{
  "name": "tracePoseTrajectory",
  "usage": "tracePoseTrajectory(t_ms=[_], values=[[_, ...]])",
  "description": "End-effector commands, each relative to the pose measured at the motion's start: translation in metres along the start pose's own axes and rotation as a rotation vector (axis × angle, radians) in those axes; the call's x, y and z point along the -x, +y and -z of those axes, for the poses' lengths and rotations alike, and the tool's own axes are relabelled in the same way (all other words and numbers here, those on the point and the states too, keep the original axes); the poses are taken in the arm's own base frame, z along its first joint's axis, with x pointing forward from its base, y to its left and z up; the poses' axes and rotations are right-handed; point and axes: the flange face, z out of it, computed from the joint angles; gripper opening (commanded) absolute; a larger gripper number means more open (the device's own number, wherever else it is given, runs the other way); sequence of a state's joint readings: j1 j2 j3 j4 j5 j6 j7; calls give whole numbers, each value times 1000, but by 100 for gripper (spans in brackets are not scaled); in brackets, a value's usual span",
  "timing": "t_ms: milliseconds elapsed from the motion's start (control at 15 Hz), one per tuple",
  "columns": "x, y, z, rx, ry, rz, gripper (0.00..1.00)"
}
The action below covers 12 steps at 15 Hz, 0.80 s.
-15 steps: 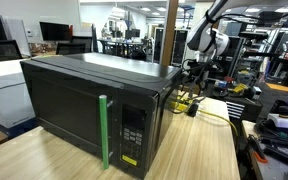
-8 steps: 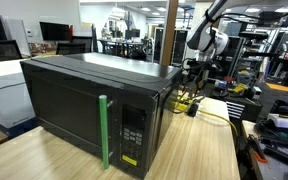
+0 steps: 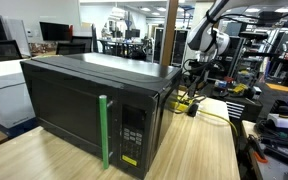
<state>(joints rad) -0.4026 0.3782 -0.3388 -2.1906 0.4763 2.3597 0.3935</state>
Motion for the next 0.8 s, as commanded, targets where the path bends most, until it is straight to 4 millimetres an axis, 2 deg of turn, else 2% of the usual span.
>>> tracePoseTrajectory(t_ms=[0, 733], values=[[3, -5, -4, 9, 6, 22, 7], [-7, 8, -14, -26, -4, -44, 7]])
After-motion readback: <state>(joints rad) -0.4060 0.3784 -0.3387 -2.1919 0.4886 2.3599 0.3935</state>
